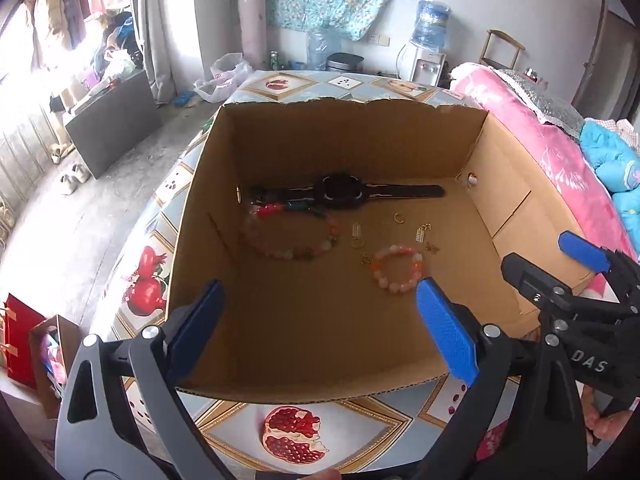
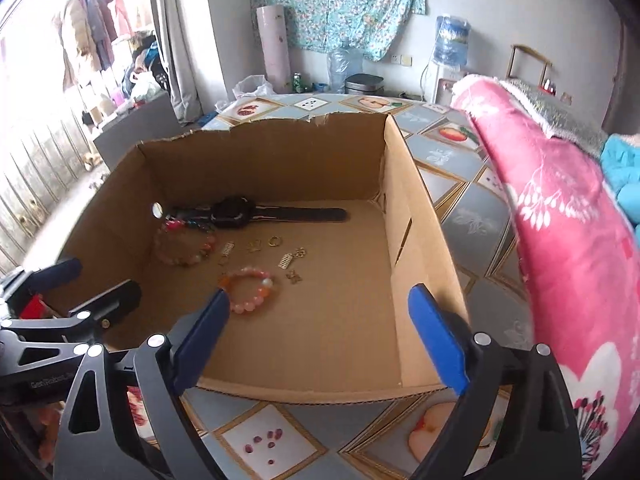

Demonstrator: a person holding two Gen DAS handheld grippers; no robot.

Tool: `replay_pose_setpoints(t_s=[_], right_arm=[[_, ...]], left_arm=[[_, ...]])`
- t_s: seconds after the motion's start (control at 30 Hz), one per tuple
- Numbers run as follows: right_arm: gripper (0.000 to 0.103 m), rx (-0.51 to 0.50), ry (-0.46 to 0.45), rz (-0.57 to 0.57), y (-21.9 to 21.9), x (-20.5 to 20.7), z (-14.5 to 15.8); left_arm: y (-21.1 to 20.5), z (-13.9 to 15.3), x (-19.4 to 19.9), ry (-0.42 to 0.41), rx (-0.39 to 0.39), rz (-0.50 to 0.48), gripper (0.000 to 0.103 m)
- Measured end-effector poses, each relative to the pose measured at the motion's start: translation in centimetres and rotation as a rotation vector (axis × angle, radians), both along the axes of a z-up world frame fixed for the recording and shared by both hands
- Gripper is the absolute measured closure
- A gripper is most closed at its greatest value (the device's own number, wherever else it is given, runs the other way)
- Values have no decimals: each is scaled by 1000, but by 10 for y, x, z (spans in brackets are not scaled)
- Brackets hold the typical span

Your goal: Organize jewelry

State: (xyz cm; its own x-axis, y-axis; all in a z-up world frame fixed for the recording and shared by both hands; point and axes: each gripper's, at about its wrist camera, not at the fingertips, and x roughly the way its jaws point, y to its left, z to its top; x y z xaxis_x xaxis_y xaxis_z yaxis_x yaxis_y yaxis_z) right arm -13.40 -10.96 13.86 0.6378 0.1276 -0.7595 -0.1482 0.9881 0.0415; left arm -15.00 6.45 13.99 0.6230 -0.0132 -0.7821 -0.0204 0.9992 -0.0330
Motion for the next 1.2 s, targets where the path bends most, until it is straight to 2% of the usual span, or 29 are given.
replay_pose_setpoints(t_s=[0.13, 0.23, 1.2], right_arm=[[14, -66, -6, 2, 7, 1, -4], [14, -42, -9, 7, 5, 1, -6], [12, -56, -39, 7, 9, -1, -6]], left_arm=[[-1, 0, -1, -6, 13, 4, 10], [1, 1, -2, -11, 8, 2, 10], [3, 3, -5, -26, 14, -19, 10]])
